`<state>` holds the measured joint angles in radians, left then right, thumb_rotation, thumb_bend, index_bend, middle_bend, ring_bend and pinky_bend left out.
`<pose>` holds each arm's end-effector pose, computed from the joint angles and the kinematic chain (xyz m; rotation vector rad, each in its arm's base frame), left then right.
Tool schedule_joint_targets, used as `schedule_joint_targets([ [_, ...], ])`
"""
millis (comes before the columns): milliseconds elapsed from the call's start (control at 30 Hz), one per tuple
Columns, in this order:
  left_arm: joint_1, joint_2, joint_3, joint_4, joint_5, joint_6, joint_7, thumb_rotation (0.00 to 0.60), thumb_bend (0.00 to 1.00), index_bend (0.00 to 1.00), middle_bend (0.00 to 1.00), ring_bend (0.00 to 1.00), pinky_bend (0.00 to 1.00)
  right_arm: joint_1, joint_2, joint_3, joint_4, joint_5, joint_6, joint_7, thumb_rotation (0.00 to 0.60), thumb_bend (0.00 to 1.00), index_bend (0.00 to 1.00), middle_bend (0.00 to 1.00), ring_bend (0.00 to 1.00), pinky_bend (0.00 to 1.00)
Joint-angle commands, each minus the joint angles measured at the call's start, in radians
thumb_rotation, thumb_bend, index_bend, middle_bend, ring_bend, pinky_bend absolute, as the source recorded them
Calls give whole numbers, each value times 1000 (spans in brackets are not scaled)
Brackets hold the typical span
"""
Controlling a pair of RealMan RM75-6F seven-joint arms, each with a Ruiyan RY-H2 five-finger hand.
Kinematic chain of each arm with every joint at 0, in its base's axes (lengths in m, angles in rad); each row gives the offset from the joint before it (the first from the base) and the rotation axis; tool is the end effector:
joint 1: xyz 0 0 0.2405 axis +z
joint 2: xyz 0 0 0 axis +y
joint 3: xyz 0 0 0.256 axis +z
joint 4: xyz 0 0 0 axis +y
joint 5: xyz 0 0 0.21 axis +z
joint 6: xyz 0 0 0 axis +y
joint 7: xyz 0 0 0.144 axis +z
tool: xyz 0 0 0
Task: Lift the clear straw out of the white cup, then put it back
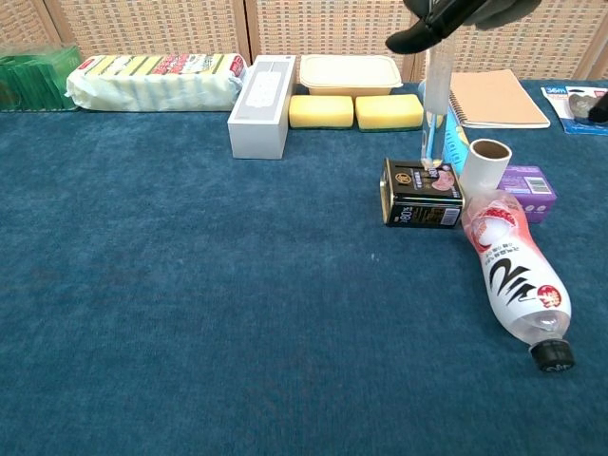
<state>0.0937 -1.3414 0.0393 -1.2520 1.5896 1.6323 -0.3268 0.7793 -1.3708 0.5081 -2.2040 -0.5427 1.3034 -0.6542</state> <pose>-0.3642 0.1024 0.1203 -1.2665 -1.0724 -1.0062 -0.0350 -0.3075 0.0840 1.5211 -1.3169 1.1630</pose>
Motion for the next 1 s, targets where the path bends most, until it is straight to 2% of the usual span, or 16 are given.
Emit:
schedule_joint_targets([
  [33, 0, 4, -13, 1, -25, -8, -5, 600, 195, 67, 2, 0, 149, 50, 16, 88, -18, 284, -157, 139, 600, 402, 816, 1000, 1000, 1000],
  [167, 2, 6, -15, -5, -15, 10, -2, 600, 195, 67, 2, 0, 149, 66, 22, 152, 36, 326, -129, 230, 600, 403, 816, 1000, 1000, 1000],
  [200, 2, 6, -10, -3, -8, 12, -6, 600, 195, 67, 2, 0, 149, 74, 28, 143, 32, 323, -125, 222, 600, 402, 816, 1000, 1000, 1000],
  [267, 1, 4, -6, 4, -11, 0, -19, 600, 195, 68, 2, 0, 149, 78, 63, 81, -30, 292, -159, 174, 600, 403, 816, 1000, 1000, 1000],
  [333, -3, 4, -9, 8, -25, -19, -20, 600, 194, 68, 2, 0, 149, 76, 86, 47, -62, 256, -178, 161, 600, 402, 816, 1000, 1000, 1000],
  [367, -7, 3, -14, 9, -35, -29, -12, 600, 194, 67, 2, 0, 149, 74, 87, 53, -57, 235, -165, 182, 600, 402, 816, 1000, 1000, 1000],
  [433, -8, 0, -16, 4, -27, -19, -1, 600, 194, 67, 2, 0, 149, 81, 61, 104, 11, 241, -104, 257, 600, 401, 816, 1000, 1000, 1000],
  [500, -3, 0, -6, 2, -5, 1, -8, 600, 194, 67, 2, 0, 149, 97, 36, 157, 76, 319, -63, 321, 600, 402, 816, 1000, 1000, 1000],
  [533, -1, 2, -2, 3, -1, 4, -14, 600, 194, 67, 2, 0, 149, 103, 33, 162, 76, 345, -59, 329, 600, 402, 816, 1000, 1000, 1000],
  [633, 0, 6, -5, 7, -14, -5, -34, 600, 195, 68, 2, 0, 149, 104, 66, 117, 5, 373, -131, 301, 600, 402, 816, 1000, 1000, 1000],
  [700, -5, 13, -12, -1, -28, -19, -42, 600, 196, 67, 2, 0, 149, 94, 93, 87, -33, 334, -204, 302, 600, 401, 816, 1000, 1000, 1000],
  [767, -5, 15, -14, -9, -18, -4, -36, 600, 195, 67, 2, 0, 149, 98, 84, 88, 18, 282, -157, 317, 600, 401, 816, 1000, 1000, 1000],
  [867, 2, 15, -4, -9, 4, 20, -38, 600, 195, 67, 2, 0, 149, 122, 46, 91, 66, 262, -90, 332, 600, 401, 816, 1000, 1000, 1000],
  [1000, 3, 14, -10, 5, -23, -1, -48, 600, 195, 67, 2, 0, 149, 117, 56, 72, 70, 191, -115, 352, 600, 402, 816, 1000, 1000, 1000],
])
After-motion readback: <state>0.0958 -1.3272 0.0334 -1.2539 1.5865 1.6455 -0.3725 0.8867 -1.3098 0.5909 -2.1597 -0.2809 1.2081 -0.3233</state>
